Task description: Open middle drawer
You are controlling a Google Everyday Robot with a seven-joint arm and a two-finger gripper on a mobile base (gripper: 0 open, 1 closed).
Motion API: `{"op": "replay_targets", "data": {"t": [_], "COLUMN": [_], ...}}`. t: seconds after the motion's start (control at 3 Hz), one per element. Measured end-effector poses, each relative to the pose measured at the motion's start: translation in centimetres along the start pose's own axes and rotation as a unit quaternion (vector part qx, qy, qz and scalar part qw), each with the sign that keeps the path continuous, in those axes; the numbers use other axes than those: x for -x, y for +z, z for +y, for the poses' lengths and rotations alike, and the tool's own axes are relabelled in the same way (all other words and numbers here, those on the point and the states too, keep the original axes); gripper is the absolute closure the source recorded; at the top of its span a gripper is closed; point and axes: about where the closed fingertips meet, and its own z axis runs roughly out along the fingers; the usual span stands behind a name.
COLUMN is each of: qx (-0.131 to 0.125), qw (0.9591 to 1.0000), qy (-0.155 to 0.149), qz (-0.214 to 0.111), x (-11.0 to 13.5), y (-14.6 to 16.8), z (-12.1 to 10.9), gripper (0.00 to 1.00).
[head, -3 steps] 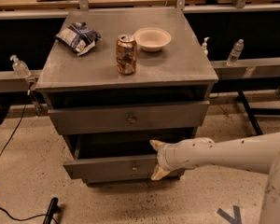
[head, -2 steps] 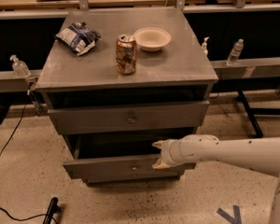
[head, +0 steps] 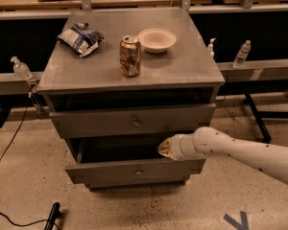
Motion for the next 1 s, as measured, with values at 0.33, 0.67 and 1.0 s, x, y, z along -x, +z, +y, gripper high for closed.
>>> {"op": "replay_targets", "data": {"t": [0.33,0.67,1.0], "qx": [0.008,0.026,0.044], "qw": [0.9988,0.9976,0.9965], "qy": [0.03,0.046,0.058], "qz": [-0.038,-0.044,-0.04], "x": [-1.1,-2.0,-2.8], "y": [1.2,2.8,3.6], "z": [-1.8,-2.2,-1.6], "gripper": [1.0,1.0,1.0]}}
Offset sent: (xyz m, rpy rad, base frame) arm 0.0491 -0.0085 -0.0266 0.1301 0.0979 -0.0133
